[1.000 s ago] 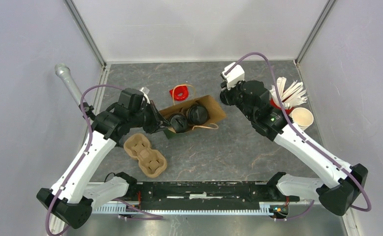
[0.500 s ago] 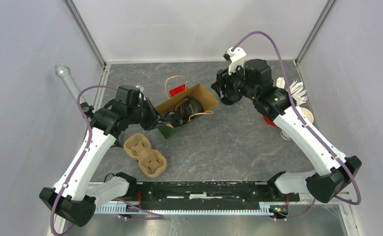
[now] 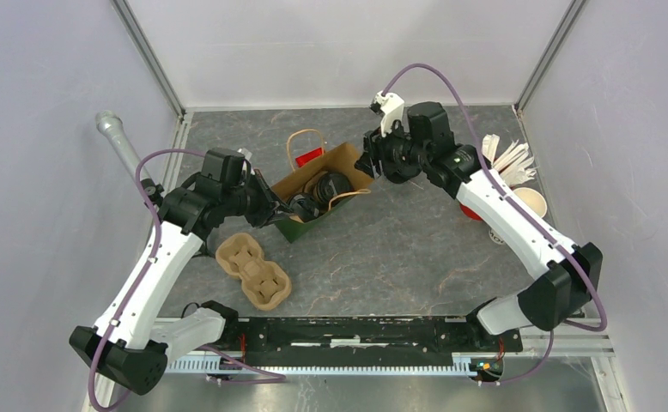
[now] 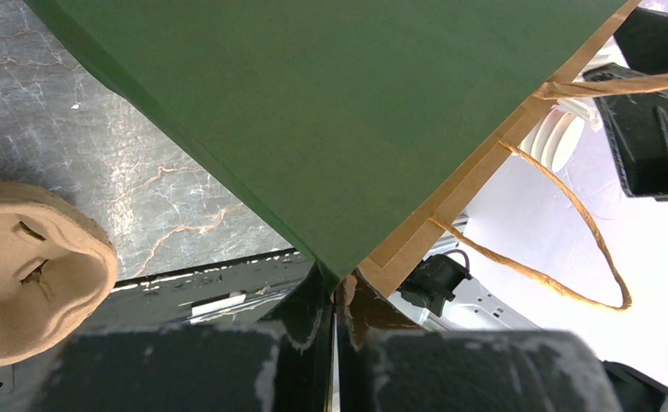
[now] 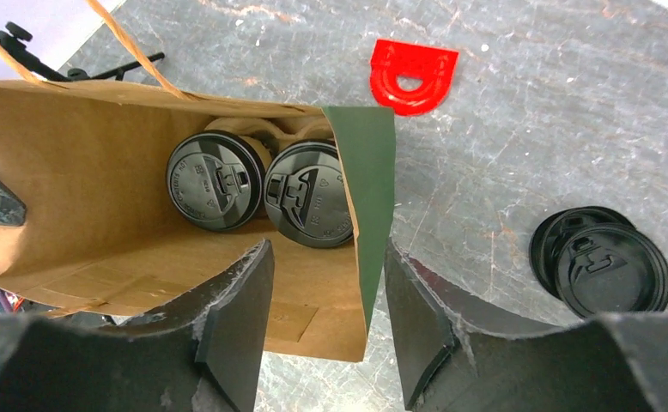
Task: Pack the takeout coffee
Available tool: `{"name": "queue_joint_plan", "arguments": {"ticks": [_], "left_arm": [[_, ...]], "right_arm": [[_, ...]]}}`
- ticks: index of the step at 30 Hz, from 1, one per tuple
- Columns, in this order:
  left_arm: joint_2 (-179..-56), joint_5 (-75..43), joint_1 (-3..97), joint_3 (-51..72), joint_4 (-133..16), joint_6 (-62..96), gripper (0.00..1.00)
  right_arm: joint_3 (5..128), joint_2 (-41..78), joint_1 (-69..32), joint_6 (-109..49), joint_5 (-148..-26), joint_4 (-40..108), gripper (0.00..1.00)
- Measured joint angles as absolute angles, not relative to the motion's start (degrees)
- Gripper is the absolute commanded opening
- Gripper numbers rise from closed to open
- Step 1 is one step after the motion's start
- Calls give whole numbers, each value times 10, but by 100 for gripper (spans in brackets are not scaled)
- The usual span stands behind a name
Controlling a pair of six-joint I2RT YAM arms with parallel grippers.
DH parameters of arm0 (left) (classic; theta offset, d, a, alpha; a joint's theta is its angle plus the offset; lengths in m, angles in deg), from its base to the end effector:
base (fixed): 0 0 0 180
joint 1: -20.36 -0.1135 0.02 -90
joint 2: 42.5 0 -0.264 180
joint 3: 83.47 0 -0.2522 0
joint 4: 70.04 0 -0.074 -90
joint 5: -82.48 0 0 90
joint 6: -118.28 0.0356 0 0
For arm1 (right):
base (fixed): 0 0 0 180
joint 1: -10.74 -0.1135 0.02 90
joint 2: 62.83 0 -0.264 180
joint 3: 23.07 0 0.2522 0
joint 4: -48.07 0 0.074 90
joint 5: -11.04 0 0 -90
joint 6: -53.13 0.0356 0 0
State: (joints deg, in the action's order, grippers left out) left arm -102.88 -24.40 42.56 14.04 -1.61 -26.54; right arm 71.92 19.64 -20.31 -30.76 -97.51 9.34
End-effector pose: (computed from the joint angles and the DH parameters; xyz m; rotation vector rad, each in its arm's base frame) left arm 0.1792 -0.0843 0.3598 -0.5733 2.5020 -0.9369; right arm 0.2754 0.1790 0.3823 -0.6528 1.9769 0.7313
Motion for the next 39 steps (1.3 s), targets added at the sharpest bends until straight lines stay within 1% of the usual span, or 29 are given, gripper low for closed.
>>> {"name": "queue_joint_plan", "arguments": {"ticks": [6, 14, 26, 28, 32, 39], "left_arm": [[-1029, -246, 423, 140, -16, -265, 2], [-1029, -250, 420, 140, -16, -265, 2], [-1031, -263, 420, 133, -22, -265, 2], [-1031, -264, 420, 133, -22, -265, 2], [-1031, -268, 420, 133, -22, -265, 2], [-1031, -276, 420, 133, -28, -266, 2]], "right_arm": [[719, 219, -203, -317, -980, 73, 45], [723, 220, -203, -324, -980, 57, 27], [753, 220, -203, -324, -979, 32, 16], [753, 220, -203, -324, -979, 29, 13], [758, 220, -203, -325, -979, 23, 1], [776, 221, -203, -329, -979, 11, 0]]}}
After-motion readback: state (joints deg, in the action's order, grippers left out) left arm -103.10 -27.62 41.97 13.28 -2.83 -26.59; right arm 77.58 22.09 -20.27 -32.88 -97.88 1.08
